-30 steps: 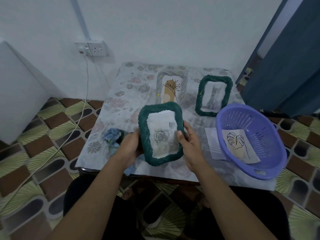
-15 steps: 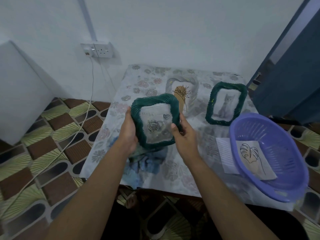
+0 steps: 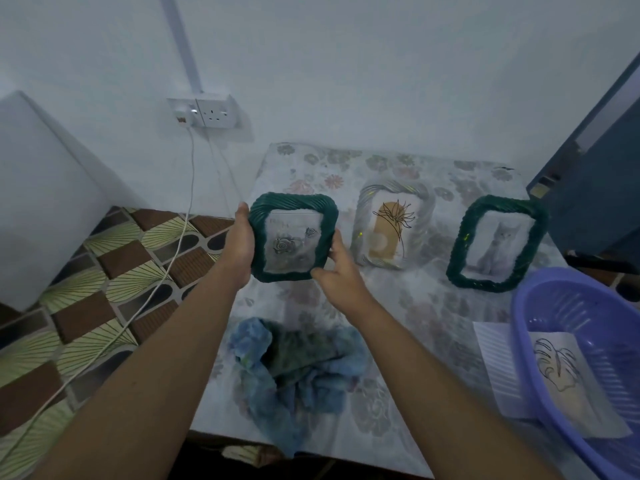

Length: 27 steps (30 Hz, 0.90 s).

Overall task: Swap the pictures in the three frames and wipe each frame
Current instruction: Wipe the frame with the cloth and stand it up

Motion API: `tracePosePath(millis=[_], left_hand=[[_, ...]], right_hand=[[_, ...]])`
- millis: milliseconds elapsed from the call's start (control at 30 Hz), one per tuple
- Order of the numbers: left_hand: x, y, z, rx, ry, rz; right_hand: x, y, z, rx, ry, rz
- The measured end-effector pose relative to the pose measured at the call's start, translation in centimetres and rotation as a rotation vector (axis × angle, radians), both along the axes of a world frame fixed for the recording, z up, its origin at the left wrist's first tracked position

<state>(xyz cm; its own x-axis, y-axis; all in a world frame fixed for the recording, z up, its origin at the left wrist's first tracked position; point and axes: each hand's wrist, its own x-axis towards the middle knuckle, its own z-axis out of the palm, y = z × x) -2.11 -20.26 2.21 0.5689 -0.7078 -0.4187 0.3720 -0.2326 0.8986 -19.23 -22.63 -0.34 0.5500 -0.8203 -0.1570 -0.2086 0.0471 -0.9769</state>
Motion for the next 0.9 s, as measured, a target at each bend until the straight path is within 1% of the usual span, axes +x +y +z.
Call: tracePosePath(millis=[200,400,567,667,767,900], left_hand=[[2.7,-2.8,-1.8,-0.015,0.029,0.000],[5.0,-5.5,-3.0,-0.010,0.064,-0.024],[6.2,-6.9,-2.8,0.012,0.044,-0.050],[7.0,-7.6,-3.0,0.032,0.036,-0.037],[6.9,-7.8,-3.1,0.050,0.056,-0.024],[7.2,-8.0,-3.7,0.053,0.078,-0.006]], right_hand=[[2.1,-1.5,-0.2,-0.013,-0.091,-0.007],[3.7,-3.0,-0.6,-0.027,-0.098,-0.033],[4.7,-4.0,-1.8,-0.025,-0.042,-0.033],[5.0,-4.5,-2.3,0.017,-0.019,-0.013],[5.1,-4.4,-2.2,0.059,0.038,0.014],[5.5,-4.4,-1.6,0.056,0.115,0.023]])
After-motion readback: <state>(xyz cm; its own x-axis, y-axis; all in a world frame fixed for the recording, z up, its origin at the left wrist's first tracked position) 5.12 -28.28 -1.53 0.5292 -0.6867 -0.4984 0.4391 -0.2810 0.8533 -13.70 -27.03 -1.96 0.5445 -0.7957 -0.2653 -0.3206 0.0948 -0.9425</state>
